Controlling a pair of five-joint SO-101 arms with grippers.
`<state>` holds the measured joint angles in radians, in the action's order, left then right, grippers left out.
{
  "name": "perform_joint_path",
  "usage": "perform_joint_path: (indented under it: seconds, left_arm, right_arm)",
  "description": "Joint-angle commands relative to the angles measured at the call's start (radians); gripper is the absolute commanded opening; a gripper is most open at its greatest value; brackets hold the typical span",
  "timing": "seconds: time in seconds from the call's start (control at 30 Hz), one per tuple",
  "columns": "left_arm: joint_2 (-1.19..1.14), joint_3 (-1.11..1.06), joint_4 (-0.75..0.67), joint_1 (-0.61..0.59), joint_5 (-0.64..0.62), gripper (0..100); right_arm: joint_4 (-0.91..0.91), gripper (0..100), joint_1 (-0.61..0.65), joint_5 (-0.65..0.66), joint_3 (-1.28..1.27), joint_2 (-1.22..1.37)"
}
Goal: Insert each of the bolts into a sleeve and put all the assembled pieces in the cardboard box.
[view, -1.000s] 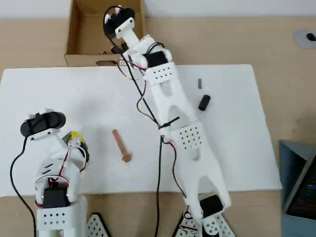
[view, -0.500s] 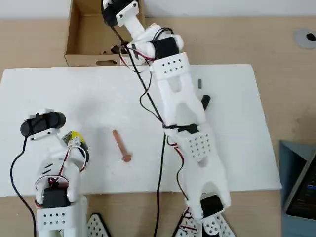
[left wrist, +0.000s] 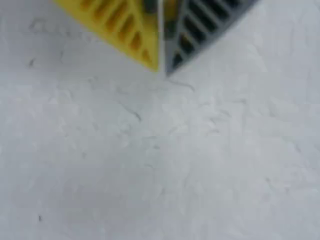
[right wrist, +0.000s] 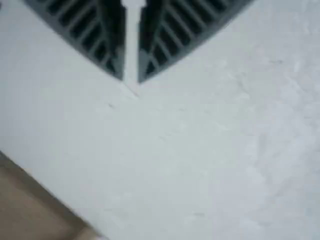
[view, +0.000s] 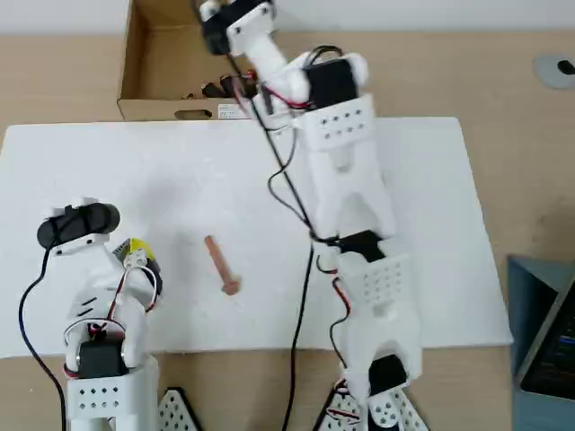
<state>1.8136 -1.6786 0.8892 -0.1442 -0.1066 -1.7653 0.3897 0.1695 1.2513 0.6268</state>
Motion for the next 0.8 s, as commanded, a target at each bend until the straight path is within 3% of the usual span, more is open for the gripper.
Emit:
perform_joint_path:
  seconds: [0.0, 0.43, 0.77]
  left_arm:
    - [0.008, -0.015, 0.003, -0.009, 0.002, 0]
    - [0.008, -0.015, 0.003, -0.009, 0.002, 0]
    - [0.008, -0.015, 0.003, -0.009, 0.002, 0]
  right_arm:
    - [-0.023, 0.9, -0.059, -0.043, 0.027, -0.110]
    - [-0.023, 1.1, -0.153, -0.207, -0.657, -0.521]
    - [-0.002, 2.6, -0.252, -0.404, -0.845, -0.501]
